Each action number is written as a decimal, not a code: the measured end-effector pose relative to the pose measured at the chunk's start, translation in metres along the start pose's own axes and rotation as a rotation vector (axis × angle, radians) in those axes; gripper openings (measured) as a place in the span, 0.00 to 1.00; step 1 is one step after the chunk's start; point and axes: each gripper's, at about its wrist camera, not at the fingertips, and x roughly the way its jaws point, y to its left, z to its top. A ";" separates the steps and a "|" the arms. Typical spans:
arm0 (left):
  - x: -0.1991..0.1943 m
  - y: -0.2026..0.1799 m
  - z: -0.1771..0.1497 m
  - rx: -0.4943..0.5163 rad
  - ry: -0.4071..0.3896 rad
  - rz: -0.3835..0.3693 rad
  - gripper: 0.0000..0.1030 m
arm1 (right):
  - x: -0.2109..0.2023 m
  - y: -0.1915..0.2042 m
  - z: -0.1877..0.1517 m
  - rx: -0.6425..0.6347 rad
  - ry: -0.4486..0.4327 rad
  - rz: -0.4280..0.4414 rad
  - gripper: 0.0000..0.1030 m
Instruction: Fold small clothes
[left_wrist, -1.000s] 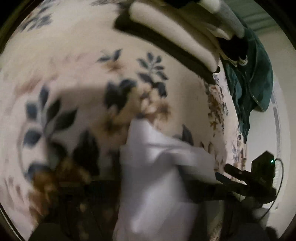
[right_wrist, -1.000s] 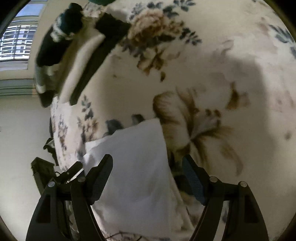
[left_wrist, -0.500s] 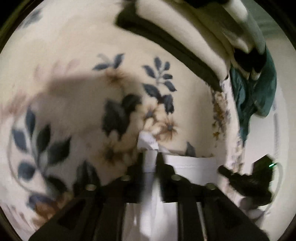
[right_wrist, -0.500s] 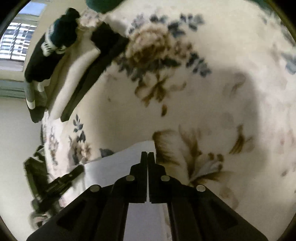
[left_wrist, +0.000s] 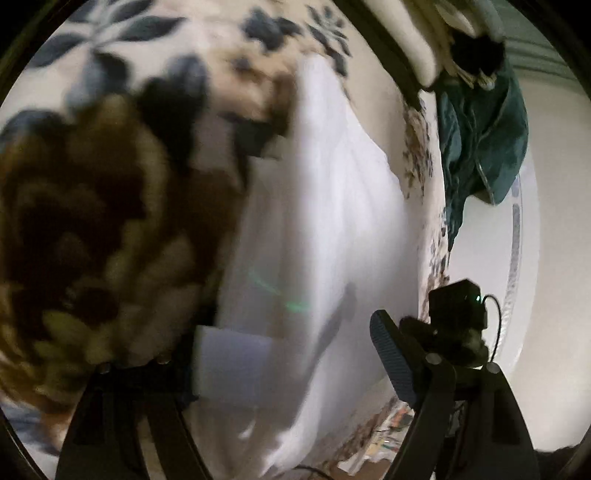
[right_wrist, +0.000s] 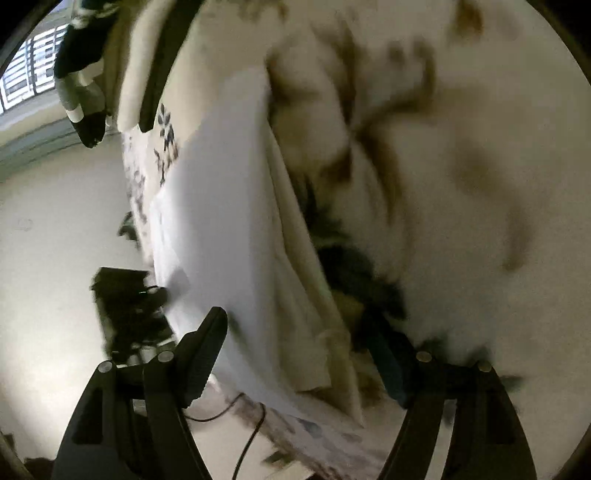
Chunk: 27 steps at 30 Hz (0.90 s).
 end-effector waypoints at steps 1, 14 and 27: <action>0.002 -0.006 -0.002 0.023 -0.016 0.018 0.75 | 0.003 -0.002 0.000 0.002 -0.005 0.024 0.76; -0.043 -0.079 -0.004 0.104 -0.119 0.017 0.11 | -0.020 0.064 -0.015 -0.096 -0.057 0.050 0.12; -0.163 -0.245 0.151 0.267 -0.330 -0.049 0.12 | -0.167 0.286 0.065 -0.336 -0.265 0.060 0.12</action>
